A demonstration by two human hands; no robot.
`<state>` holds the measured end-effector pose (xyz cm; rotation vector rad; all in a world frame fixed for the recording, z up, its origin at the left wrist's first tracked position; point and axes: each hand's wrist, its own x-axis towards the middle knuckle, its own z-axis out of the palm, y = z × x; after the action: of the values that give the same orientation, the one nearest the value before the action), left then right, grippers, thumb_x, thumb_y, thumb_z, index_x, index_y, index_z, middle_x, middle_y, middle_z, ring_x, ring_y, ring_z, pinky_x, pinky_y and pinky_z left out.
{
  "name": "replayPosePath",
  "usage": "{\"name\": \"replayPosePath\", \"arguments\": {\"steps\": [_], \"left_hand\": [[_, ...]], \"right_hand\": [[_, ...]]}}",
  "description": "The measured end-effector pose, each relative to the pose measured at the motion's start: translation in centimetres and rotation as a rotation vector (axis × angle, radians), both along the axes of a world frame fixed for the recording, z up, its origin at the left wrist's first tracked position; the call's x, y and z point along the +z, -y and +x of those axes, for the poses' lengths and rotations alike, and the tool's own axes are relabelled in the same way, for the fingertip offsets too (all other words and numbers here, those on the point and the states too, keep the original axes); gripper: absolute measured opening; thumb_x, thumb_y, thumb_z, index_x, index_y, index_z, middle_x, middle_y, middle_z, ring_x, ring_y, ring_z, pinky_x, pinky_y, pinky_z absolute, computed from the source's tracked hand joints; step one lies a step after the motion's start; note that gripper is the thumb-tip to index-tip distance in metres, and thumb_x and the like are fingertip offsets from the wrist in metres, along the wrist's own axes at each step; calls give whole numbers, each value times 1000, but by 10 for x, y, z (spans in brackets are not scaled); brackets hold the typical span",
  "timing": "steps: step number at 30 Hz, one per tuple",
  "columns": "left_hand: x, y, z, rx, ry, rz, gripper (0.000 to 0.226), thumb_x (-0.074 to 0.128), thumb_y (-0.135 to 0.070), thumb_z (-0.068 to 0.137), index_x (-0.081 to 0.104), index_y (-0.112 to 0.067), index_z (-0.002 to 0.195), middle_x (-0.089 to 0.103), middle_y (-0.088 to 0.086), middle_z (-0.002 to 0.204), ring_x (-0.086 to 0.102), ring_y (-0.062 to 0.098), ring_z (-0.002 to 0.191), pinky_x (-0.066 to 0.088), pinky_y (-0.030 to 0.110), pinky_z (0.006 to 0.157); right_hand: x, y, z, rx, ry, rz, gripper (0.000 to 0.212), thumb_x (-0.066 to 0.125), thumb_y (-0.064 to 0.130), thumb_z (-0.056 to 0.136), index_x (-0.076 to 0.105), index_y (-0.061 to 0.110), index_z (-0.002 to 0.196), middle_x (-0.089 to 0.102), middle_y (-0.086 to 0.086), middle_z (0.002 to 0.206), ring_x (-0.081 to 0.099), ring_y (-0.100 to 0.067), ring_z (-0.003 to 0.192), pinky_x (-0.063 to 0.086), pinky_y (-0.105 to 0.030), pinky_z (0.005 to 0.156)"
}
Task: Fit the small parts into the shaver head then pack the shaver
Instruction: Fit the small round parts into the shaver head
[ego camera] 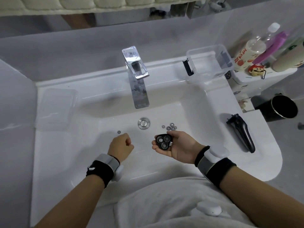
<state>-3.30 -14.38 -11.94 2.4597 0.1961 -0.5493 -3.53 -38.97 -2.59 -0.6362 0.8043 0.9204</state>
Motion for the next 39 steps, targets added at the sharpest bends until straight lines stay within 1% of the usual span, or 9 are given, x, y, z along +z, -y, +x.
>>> {"name": "replayPosePath", "arguments": {"steps": [4,11,16,21,25,29,33,36,39], "left_hand": [[43,15,-9,24,42,-194,19,64,-9,73,54,-24,77,58,-3,64,51,14,58,40,17,55],[101,40,-20,-13,68,-443,18,74,-15,78,71,-28,90,69,-7,76,60,0,65,44,6,64],[116,57,-25,-150,159,-401,20,79,-28,75,69,-37,90,59,-18,100,53,-1,100,36,6,84],[115,73,-30,-151,165,-350,22,82,-32,72,71,-33,90,49,-19,125,37,3,123,29,28,107],[114,80,-33,-141,165,-324,22,82,-33,71,70,-32,89,48,-17,124,40,3,115,32,38,107],[114,80,-34,-160,182,-342,30,83,-33,69,64,-36,92,50,-20,116,43,2,109,36,33,102],[114,76,-32,-107,193,-393,36,80,-34,72,57,-45,97,53,-23,109,44,-6,111,35,16,91],[113,73,-30,-24,212,-397,27,72,-30,80,57,-46,96,55,-29,105,45,-15,107,37,14,85],[113,71,-27,-22,232,-364,18,68,-29,82,63,-42,94,60,-26,100,52,-7,104,39,15,84]], "right_hand": [[0,-1,-1,24,17,4,47,31,26,107,61,-9,117,70,-28,106,68,-41,97,58,-44,86],[1,-1,-2,43,71,26,46,32,26,107,62,-9,115,71,-28,106,70,-39,94,61,-43,85],[3,1,-4,83,138,57,48,30,26,107,56,-9,128,69,-24,109,70,-32,96,61,-40,89],[7,1,-4,112,188,88,49,28,27,107,62,-7,118,71,-22,106,73,-31,95,60,-35,84],[9,0,-4,123,208,112,49,26,28,108,60,-5,120,69,-23,110,72,-31,93,60,-34,77],[11,0,-5,111,197,124,50,25,27,108,63,-5,113,69,-24,107,72,-33,89,59,-32,65],[10,1,-4,124,203,109,50,25,27,107,64,-4,113,71,-22,104,72,-32,95,60,-36,86],[9,0,-4,103,177,97,47,30,26,107,63,-6,115,72,-23,106,66,-33,107,51,-44,105],[8,-2,-4,81,161,91,44,33,24,107,62,-7,114,72,-20,106,64,-33,111,47,-48,108]]}}
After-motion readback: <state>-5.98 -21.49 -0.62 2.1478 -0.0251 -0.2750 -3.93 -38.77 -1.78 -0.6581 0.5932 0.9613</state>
